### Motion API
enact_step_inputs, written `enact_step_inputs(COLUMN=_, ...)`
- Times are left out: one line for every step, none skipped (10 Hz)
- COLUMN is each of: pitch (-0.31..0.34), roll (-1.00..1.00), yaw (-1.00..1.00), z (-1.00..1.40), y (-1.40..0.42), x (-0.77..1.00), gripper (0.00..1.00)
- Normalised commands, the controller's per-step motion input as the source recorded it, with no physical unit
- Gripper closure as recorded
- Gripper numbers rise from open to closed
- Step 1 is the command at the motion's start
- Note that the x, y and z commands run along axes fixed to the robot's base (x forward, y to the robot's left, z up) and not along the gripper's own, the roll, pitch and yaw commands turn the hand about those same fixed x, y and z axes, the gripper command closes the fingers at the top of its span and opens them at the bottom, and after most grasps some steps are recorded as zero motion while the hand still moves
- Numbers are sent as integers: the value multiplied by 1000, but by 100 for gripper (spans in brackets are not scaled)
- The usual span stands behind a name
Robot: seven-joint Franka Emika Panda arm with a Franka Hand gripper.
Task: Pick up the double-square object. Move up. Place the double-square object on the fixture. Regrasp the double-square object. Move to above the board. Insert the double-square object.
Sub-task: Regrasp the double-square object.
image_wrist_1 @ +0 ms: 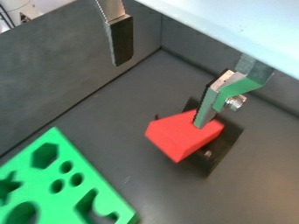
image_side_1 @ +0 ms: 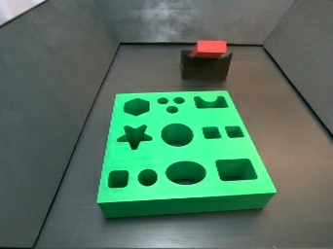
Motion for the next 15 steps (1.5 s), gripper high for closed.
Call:
enact_step_inputs(pitch=35, roll=1000, yaw=32, z=15, y=-16, x=0, gripper=0)
enact_step_inputs(pitch=38, roll=1000, yaw=34, z=17, y=-18, x=3, gripper=0)
enact_step_inputs(pitch=44, roll=1000, yaw=36, z=14, y=-18, x=5, gripper=0)
enact_step_inputs(pitch=49, roll=1000, yaw=36, z=12, y=-18, x=9, gripper=0)
enact_step_inputs(pitch=62, roll=1000, yaw=41, z=5, y=-24, x=31, gripper=0)
enact_step_inputs(pitch=69, roll=1000, yaw=43, z=3, y=-24, x=39, gripper=0)
enact_step_inputs(pitch=85, roll=1000, yaw=49, z=3, y=-27, x=58, gripper=0)
enact_step_inputs(pitch=107, roll=1000, yaw=58, z=3, y=-31, x=77, gripper=0)
enact_step_inputs(pitch=126, roll=1000, yaw=68, z=1, y=-35, x=88, gripper=0)
enact_step_inputs(pitch=147, roll=1000, yaw=81, z=-3, y=-38, x=98, gripper=0)
enact_step_inputs(pitch=169, roll=1000, yaw=99, z=-1, y=-41, x=97, gripper=0)
enact_step_inputs(pitch=189, roll=1000, yaw=125, z=0, y=-43, x=97, gripper=0)
enact_step_inputs(pitch=222, roll=1000, yaw=177, z=-5, y=-45, x=95, gripper=0)
enact_step_inputs(pitch=216, roll=860, yaw=206, z=-6, y=-49, x=99, gripper=0)
enact_step_inputs(pitch=187, roll=668, yaw=225, z=-5, y=-50, x=104, gripper=0)
